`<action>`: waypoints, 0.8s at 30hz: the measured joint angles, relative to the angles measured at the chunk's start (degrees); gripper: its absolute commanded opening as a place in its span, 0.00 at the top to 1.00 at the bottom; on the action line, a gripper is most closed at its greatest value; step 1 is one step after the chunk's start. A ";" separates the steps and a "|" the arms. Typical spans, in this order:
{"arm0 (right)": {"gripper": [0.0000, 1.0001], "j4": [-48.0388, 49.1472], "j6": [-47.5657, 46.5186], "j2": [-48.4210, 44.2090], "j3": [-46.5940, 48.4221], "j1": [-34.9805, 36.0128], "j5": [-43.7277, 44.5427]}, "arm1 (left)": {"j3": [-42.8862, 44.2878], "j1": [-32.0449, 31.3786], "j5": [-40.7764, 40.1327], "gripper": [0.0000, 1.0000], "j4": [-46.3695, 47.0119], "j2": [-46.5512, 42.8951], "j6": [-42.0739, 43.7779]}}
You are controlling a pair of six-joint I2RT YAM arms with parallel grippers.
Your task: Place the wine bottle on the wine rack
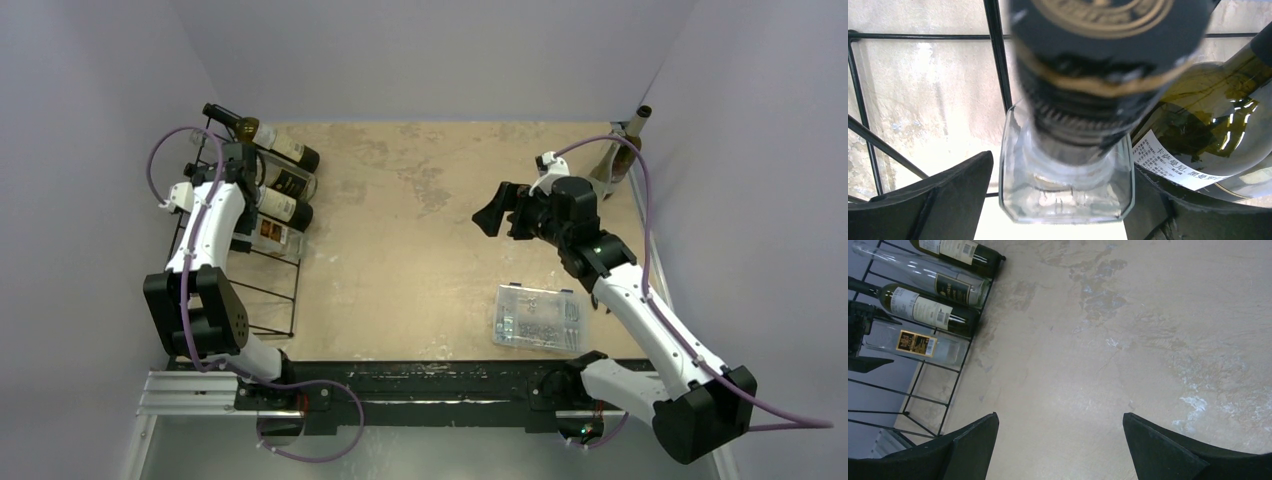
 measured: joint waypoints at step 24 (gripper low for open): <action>0.01 -2.64 4.07 -5.88 -1.01 0.02 0.02 | -8.83 1.11 15.74 0.00 4.46 -21.35 14.10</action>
